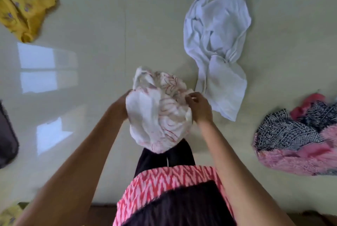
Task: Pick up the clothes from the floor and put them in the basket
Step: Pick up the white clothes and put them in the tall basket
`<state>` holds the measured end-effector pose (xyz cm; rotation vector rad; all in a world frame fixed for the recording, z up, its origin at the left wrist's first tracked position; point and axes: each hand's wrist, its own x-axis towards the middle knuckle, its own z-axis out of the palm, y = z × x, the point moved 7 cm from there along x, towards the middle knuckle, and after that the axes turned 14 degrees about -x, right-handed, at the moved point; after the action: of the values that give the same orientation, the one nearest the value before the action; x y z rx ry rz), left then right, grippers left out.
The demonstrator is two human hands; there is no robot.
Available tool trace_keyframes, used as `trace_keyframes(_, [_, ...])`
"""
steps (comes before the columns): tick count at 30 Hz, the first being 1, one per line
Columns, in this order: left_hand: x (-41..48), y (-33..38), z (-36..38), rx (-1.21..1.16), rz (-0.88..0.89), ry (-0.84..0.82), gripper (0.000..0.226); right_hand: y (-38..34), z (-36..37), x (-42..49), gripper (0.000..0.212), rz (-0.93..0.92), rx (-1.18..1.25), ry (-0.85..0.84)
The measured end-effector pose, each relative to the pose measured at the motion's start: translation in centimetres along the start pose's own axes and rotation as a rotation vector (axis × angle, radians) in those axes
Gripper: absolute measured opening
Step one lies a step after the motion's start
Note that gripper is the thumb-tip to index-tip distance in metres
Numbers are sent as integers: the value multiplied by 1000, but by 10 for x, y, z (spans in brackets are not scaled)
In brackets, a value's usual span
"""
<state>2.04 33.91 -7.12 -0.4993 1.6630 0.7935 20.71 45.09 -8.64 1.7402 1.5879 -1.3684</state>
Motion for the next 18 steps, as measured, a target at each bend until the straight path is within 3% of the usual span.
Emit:
trace_keyframes(3, [39, 26, 29, 128, 142, 28, 10, 20, -26, 62, 48, -6, -180, 159])
trace_keyframes(5, [71, 30, 40, 276, 236, 80, 24, 28, -28, 111, 63, -31, -316, 177])
trace_keyframes(8, [126, 21, 57, 445, 295, 112, 16, 39, -27, 186, 84, -38, -486, 228])
trace_keyframes(12, [182, 6, 66, 453, 356, 157, 37, 52, -31, 262, 105, 52, -490, 311])
trace_keyframes(14, [199, 0, 73, 407, 377, 117, 34, 65, -31, 281, 116, 89, -383, 379])
trace_keyframes(16, [205, -4, 74, 325, 378, 71, 36, 77, -18, 288, 119, 87, -254, 335])
trace_keyframes(18, [204, -5, 71, 249, 352, 44, 37, 84, 6, 274, 96, 88, -194, 151])
